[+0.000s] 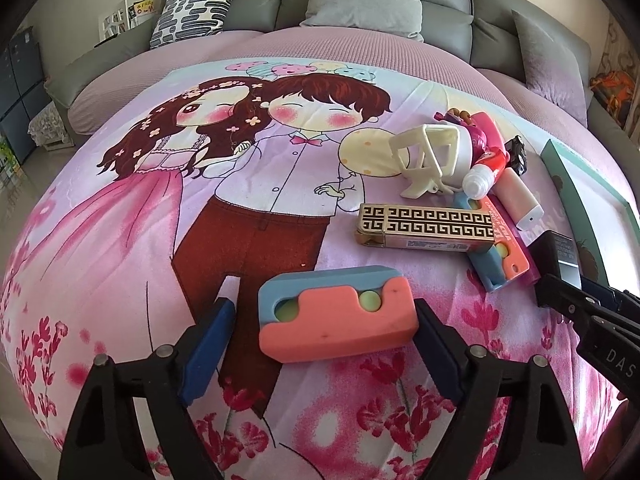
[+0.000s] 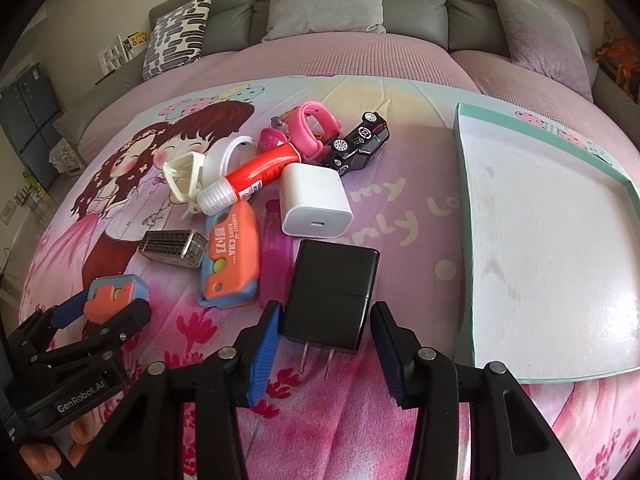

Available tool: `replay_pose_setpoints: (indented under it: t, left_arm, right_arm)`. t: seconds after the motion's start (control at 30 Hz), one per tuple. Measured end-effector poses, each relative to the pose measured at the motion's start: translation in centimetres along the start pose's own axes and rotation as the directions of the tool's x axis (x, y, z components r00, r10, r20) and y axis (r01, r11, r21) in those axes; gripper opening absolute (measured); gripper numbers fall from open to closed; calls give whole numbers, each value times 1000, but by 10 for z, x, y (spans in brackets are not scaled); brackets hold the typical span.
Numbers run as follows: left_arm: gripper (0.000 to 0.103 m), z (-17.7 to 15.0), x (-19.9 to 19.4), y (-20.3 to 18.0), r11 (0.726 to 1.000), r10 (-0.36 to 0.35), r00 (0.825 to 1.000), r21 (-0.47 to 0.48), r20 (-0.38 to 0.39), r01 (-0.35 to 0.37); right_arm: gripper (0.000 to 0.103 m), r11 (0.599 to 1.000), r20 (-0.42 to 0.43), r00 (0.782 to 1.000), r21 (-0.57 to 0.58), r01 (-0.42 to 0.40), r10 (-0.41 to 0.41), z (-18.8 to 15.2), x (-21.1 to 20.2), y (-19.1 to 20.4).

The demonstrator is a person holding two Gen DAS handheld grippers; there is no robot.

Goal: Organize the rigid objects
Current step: 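Grasp the orange-blue foam block with the left gripper while the right gripper grasps the black charger, then carry the foam block and black charger over the tray with both grippers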

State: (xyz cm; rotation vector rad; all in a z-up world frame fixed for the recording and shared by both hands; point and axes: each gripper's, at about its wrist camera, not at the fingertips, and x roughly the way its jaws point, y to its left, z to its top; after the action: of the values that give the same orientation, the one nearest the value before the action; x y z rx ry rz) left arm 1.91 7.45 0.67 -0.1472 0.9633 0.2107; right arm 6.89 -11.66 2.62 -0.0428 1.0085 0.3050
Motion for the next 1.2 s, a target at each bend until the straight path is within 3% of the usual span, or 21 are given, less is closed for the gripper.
replay_pose_setpoints:
  t: [0.17,0.5,0.8,1.07,1.2]
  left_arm:
    - [73,0,-2,-5,1000,-4,1000,25,2,4]
    - [73,7,-23,-7,1000,-11,999,16,38,11]
    - [73,41,-47,-29,999,-31,994,28,106,28]
    - [73,96,-79,-75,995,-96,971,24,219,93]
    - [73,112,-86,-110,989,-151,957,43,248,145]
  right_arm:
    - [45,1000,3,1000,10,3,-3,0,2,-2]
    - [42,999,49,999,31,-12,11,1,-12,-6]
    - [42,997,127,991,63,-40,32,15,-41,-18]
    - [42,987,295,955,157,-18,-30,57,-85,-55]
    - [42,978,336,937,208,24,-95,69,-99,-84]
